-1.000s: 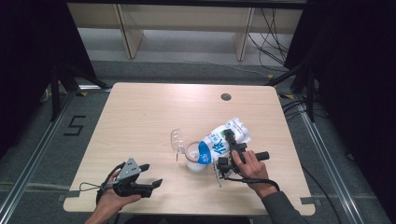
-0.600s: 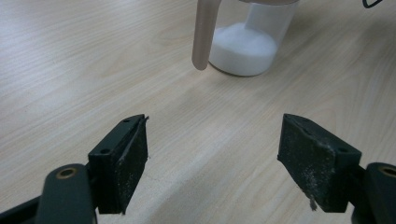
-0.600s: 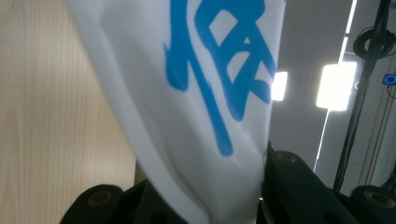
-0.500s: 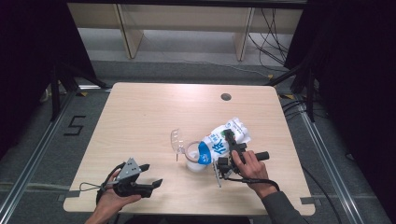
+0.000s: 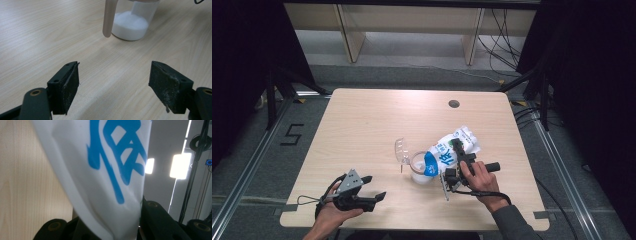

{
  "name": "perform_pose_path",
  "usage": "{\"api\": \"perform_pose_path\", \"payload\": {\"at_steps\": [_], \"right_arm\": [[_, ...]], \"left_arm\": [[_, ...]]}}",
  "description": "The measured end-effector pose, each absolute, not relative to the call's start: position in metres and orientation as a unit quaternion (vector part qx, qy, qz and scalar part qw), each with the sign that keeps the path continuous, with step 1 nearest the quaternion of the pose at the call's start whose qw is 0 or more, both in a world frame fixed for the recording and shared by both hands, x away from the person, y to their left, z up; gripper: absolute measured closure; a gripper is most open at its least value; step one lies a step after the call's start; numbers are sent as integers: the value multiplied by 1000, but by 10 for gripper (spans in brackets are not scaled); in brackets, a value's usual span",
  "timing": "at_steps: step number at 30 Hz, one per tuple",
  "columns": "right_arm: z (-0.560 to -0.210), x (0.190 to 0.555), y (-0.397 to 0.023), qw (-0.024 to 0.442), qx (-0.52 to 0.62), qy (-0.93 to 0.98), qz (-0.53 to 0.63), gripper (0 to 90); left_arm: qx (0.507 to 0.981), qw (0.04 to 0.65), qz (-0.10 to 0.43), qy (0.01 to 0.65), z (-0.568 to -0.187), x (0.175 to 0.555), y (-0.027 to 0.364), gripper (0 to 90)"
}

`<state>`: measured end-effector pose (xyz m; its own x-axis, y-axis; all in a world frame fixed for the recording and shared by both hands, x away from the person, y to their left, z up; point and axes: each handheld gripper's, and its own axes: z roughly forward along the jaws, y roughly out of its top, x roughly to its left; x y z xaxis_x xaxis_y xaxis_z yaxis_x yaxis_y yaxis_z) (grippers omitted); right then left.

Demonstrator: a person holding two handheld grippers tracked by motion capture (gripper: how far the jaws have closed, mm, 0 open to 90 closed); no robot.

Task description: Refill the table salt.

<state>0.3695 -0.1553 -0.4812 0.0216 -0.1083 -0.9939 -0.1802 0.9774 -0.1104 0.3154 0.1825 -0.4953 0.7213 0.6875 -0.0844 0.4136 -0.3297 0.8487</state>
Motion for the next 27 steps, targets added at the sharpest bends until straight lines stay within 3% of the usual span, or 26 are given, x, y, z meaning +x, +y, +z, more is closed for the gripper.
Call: {"api": "perform_pose_path", "payload": {"at_steps": [27], "right_arm": [[-478, 371, -156, 660, -54, 745, 80, 828]], "left_arm": [[800, 469, 144, 344, -495, 315, 182, 239]]}}
